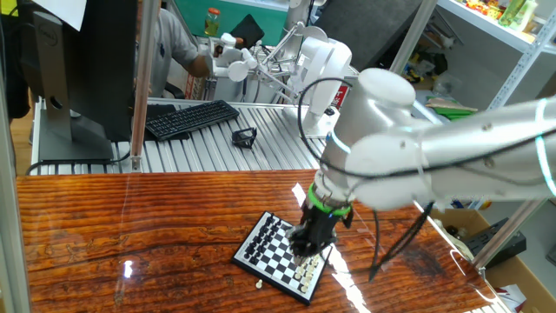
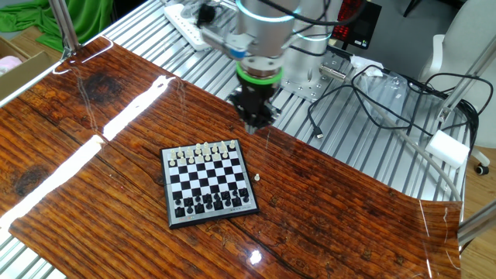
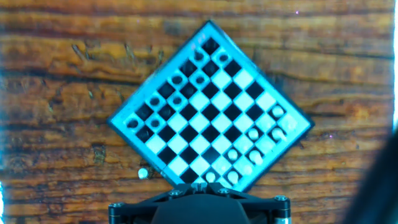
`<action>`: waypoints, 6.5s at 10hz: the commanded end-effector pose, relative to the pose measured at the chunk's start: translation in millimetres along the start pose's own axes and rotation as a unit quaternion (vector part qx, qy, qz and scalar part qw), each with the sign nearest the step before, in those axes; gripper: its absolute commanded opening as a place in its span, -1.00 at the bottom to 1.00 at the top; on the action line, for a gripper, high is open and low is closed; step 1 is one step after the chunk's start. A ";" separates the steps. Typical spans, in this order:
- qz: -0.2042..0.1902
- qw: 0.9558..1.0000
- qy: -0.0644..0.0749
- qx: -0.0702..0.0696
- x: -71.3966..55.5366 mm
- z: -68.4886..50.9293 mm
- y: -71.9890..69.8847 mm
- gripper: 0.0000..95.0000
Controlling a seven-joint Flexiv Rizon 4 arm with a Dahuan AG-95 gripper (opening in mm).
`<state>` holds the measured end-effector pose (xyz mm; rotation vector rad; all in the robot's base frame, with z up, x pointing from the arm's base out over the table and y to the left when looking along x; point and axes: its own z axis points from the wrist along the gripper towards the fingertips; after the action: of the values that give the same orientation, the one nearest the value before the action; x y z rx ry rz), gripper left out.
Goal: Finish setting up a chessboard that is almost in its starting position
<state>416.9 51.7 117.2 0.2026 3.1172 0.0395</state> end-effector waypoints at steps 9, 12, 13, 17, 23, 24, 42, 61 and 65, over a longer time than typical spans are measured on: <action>0.058 0.998 -0.017 -0.015 -8.5 38.1 42.4 -1.00; 0.062 0.998 -0.015 -0.016 -20.6 37.6 47.4 -1.00; 0.063 0.998 -0.015 -0.016 -21.0 37.6 47.5 -1.00; 0.067 0.998 -0.011 -0.016 -21.4 38.2 47.0 -1.00; 0.066 0.997 -0.020 -0.016 -21.9 38.9 46.3 -1.00; 0.067 0.997 -0.017 -0.016 -21.9 38.9 46.3 -1.00; 0.035 0.999 0.034 -0.011 -21.9 38.9 46.3 -1.00; 0.016 0.999 0.033 0.000 -47.5 68.1 50.2 -1.00; 0.020 0.999 0.028 0.000 -45.3 87.2 58.6 -1.00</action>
<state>471.8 107.4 29.6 0.2712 3.1659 0.0459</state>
